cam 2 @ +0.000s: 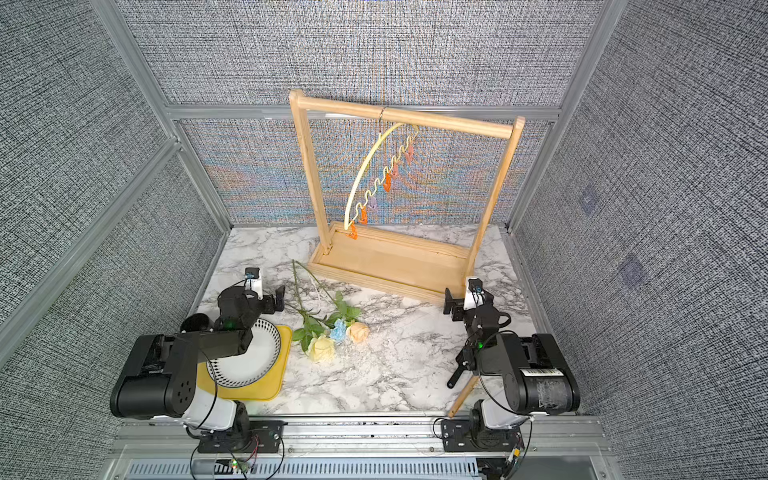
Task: Dry the flowers on a clothes hanger
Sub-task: Pick up the flower at the center of the board.
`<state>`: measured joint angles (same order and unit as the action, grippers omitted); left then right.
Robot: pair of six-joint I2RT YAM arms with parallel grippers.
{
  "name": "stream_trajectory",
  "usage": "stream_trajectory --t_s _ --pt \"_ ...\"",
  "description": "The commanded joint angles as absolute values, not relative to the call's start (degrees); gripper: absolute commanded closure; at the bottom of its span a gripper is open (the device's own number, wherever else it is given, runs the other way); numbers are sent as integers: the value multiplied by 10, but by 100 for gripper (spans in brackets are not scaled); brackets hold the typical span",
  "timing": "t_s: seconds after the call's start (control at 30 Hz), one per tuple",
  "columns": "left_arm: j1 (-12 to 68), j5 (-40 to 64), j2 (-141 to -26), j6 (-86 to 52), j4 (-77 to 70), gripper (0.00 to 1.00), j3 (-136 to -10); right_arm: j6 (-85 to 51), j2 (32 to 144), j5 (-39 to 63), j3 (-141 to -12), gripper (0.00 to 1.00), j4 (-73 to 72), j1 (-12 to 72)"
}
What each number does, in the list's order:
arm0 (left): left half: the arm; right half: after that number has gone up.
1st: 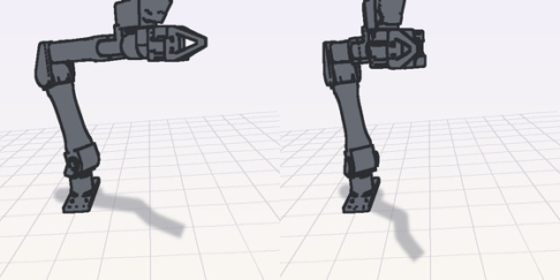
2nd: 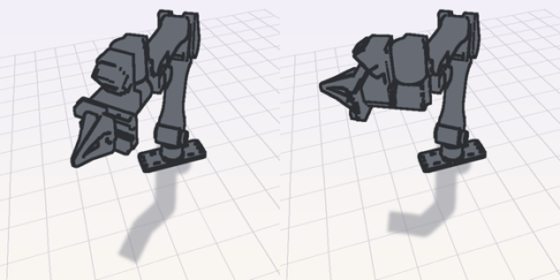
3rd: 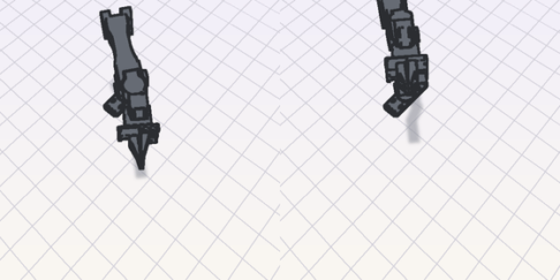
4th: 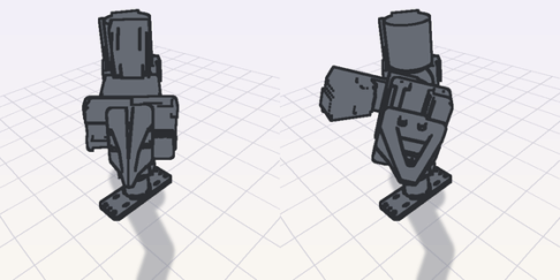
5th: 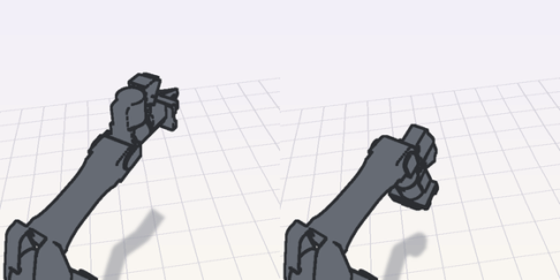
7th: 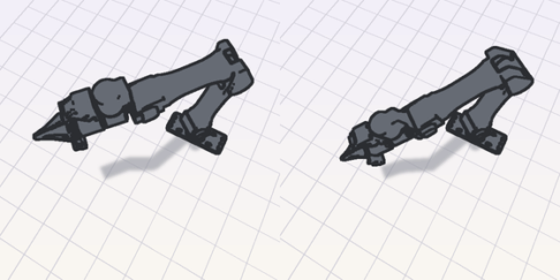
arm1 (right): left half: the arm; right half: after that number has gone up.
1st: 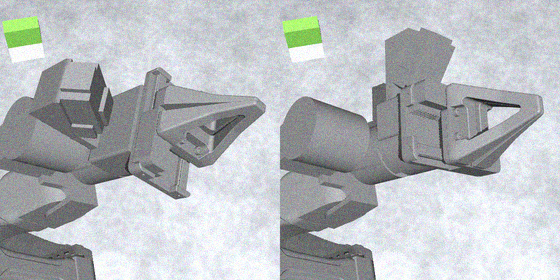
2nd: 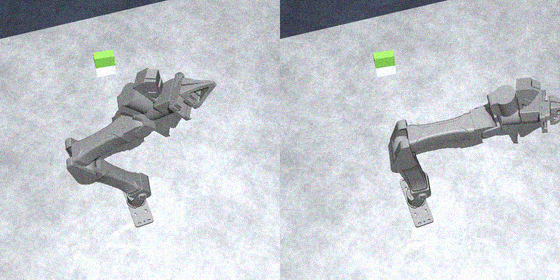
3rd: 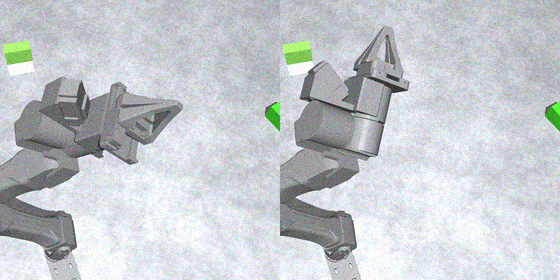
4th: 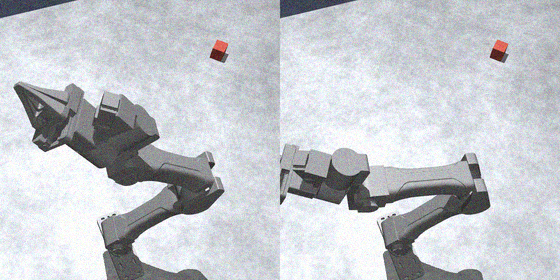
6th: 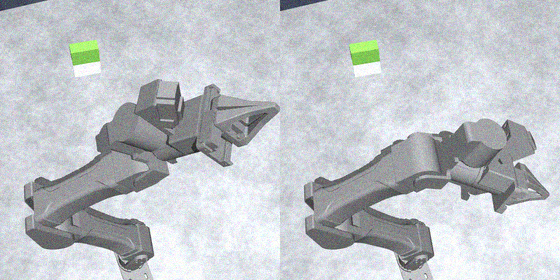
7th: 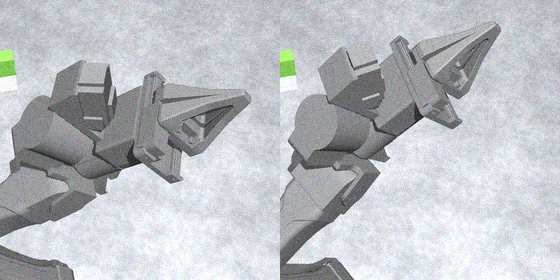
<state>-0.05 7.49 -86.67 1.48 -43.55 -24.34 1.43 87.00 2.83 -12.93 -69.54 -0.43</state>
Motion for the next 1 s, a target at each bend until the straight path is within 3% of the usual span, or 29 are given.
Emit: stream_trajectory --t_s 0.0,0.63,0.73,0.97 --pt "0 77 -863 15 -439 1 -243 13 869 25 -131 1 -704 -4" --pt "0 68 -863 10 -441 1 -242 12 867 25 -129 1 -708 -4" --pt "-1 32 -856 -3 -425 1 -250 9 819 19 -146 1 -639 -4" --pt "0 -93 -736 -88 -169 1 -331 -9 630 54 -169 1 -476 6"
